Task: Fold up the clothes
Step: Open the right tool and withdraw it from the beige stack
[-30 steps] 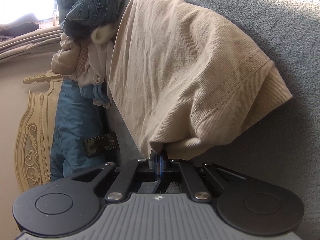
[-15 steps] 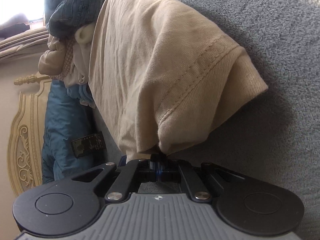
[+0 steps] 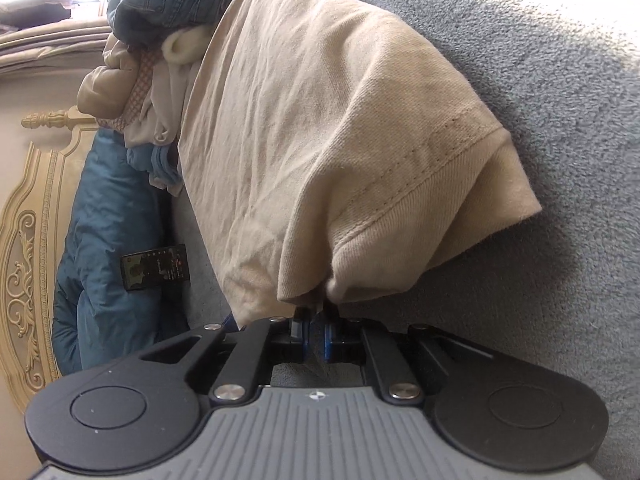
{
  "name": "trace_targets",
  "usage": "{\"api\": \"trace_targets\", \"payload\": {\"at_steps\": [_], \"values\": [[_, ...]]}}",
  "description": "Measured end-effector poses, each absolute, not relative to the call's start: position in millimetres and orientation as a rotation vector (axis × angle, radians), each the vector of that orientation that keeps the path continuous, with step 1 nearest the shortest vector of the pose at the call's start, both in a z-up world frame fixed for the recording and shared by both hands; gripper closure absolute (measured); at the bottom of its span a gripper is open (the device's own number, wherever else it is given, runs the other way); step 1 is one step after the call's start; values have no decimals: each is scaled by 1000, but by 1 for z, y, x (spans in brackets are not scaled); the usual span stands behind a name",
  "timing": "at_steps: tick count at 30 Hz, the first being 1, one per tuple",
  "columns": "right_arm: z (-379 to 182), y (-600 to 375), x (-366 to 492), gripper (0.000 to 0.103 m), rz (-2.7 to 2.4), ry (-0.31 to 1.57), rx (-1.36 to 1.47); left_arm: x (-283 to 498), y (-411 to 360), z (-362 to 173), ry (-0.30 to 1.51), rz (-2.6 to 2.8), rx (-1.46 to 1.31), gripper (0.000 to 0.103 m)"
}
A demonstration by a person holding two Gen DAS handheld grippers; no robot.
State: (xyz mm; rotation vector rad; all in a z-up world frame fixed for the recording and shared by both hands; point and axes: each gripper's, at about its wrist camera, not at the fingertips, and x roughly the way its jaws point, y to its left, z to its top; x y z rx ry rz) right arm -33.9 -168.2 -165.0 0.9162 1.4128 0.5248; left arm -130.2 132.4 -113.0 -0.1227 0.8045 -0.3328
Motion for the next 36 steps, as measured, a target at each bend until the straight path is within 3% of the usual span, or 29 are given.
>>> {"api": "trace_targets", "payload": {"at_steps": [8,14,20,22,23,24,31,36], "values": [[-119,-174,-40,82,606,1357,757,-127,139,-114,808,-336,-141,47],[-139,-213,-30,82,461,1372,1050,-125,141,-117,814,-333,-158,46],[-153,-195,-20,73,465,1403,1099,-124,141,-116,814,-333,-150,45],[-153,-191,-18,83,453,1394,1066,-124,142,-116,811,-331,-146,45],[-152,-191,-19,98,439,1383,1033,-125,142,-116,810,-332,-146,45],[-151,-192,-19,100,425,1372,1001,-125,142,-116,809,-333,-147,44],[-172,-205,-23,101,384,1404,1075,-123,138,-117,801,-334,-124,42],[-180,-226,-27,94,337,1410,1194,-123,138,-117,794,-326,-120,39]]}}
